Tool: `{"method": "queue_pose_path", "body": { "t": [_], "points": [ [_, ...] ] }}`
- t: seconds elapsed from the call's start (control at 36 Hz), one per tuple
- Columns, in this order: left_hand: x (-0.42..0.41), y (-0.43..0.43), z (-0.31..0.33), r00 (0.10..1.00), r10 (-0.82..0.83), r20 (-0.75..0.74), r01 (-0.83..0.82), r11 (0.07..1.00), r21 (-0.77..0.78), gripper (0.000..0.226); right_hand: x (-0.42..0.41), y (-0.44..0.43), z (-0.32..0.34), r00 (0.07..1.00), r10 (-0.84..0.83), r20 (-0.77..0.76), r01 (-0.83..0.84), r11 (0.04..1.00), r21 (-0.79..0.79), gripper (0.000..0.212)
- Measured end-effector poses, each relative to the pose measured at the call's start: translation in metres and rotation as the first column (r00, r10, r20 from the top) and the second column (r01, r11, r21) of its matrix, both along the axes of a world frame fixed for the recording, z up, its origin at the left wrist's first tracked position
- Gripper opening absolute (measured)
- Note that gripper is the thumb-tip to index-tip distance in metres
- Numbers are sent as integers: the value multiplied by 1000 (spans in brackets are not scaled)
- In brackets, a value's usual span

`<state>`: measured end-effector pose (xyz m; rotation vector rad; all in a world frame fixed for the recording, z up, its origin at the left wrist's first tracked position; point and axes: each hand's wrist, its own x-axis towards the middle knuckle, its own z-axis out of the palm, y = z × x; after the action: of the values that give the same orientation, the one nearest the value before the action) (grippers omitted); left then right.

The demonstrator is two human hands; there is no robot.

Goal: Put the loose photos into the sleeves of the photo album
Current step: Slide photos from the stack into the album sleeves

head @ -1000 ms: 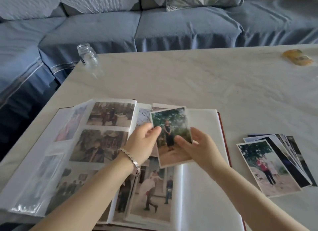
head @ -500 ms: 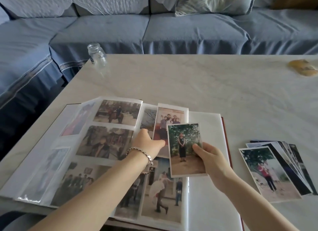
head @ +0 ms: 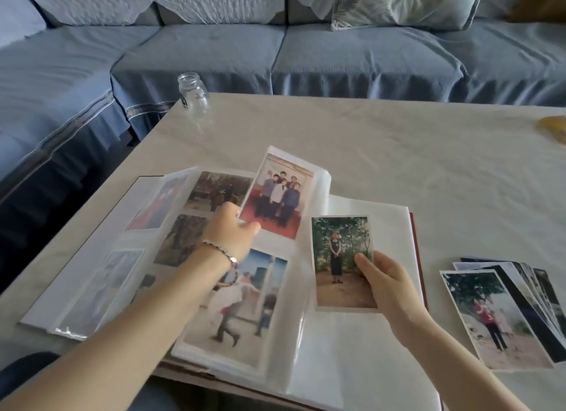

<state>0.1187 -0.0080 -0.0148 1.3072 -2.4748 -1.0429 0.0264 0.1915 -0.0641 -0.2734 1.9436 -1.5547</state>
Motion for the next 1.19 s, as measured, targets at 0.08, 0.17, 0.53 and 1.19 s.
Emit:
{"method": "queue_pose_path", "body": {
  "t": [0.08,0.17,0.53,1.19],
  "points": [
    [21,-28,4,998,59,21,-57,996,-70,11,5,-7,6,994,59,-91,-59,998,0,29],
    [44,-62,-4,984,171,53,-162,977,-143,16,13,-16,11,989,87,-119,-89,996,-11,28],
    [73,-74,-4,999,12,-45,-17,995,-97,35,25,-49,10,976,170,-139,-163,985,59,23],
    [-35,56,-28,980,-87,-177,115,981,155,21,-13,21,-2,858,14,-513,105,974,201,21]
  ]
}}
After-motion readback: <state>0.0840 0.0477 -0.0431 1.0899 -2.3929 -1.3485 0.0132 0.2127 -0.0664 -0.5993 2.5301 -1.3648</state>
